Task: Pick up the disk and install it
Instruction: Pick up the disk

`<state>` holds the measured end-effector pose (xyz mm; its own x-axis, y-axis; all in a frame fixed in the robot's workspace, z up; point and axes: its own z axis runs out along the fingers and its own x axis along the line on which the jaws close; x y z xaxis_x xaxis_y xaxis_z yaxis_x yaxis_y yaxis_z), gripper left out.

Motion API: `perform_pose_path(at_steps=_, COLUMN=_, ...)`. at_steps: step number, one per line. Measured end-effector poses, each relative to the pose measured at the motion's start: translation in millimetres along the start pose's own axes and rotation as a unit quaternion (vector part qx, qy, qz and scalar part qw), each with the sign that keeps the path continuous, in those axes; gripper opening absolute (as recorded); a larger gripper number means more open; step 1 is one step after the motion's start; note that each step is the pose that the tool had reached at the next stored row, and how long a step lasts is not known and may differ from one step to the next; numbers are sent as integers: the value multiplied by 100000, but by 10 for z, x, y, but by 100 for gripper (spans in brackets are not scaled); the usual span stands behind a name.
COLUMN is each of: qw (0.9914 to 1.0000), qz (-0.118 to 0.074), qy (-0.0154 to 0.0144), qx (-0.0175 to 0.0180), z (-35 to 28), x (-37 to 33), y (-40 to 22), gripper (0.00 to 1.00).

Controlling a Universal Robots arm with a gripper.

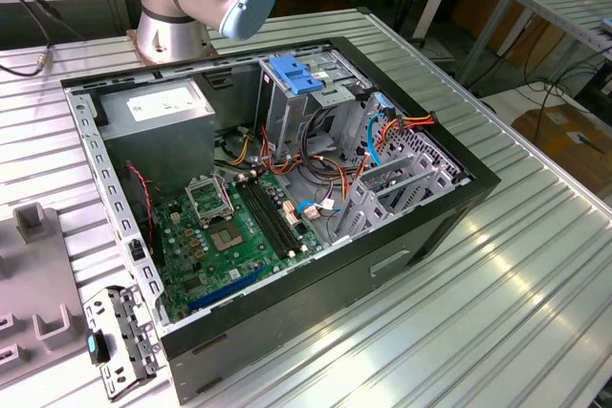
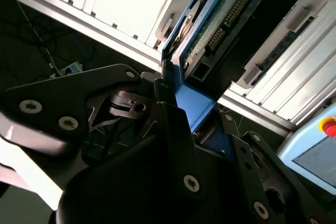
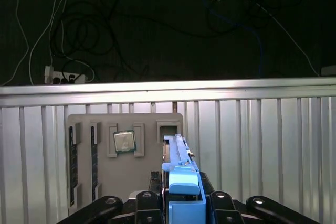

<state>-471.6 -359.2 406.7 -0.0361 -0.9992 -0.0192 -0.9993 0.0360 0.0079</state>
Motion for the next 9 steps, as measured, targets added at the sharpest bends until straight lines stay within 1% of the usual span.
perform_pose_path(at_steps=9, qw=100000, qz=0, qy=0, qx=2, z=-61, x=-1, y=0, gripper=37)
